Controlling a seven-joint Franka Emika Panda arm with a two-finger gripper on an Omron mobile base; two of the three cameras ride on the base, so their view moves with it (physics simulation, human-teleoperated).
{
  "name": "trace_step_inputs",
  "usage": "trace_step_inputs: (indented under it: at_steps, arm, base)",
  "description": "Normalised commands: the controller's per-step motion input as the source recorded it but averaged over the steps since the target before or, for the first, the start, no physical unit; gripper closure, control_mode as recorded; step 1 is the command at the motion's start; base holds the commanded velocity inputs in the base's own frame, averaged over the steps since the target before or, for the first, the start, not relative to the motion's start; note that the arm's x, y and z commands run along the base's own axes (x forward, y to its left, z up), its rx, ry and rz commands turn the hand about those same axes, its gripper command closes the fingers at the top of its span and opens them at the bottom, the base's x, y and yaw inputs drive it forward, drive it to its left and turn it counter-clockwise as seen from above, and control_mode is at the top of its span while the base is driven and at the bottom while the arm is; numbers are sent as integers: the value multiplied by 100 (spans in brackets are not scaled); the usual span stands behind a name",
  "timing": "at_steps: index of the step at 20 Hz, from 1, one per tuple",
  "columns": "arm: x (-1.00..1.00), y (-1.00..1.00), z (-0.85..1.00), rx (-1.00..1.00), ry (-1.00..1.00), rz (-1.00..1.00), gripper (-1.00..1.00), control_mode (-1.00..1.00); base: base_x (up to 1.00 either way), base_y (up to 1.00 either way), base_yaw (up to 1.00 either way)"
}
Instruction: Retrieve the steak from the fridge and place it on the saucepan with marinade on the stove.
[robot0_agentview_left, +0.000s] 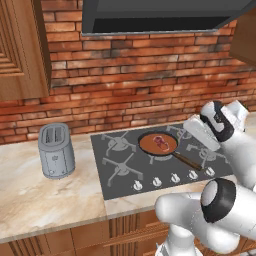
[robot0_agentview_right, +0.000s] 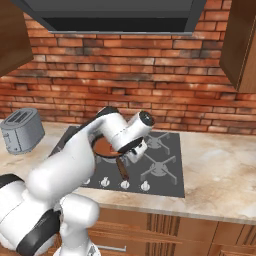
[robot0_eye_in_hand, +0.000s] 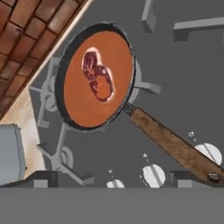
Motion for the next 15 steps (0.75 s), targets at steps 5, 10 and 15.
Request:
trace_step_inputs:
  at_steps: [5, 10, 15]
  arm:
    - [-83, -62, 37, 8, -26, 0, -100, -100]
    - [-85, -53, 38, 9, -35, 0, -100, -100]
    - [-74, -42, 41, 7, -33, 0, -100, -100]
  base:
    - [0, 0, 0]
    - [0, 0, 0]
    - [0, 0, 0]
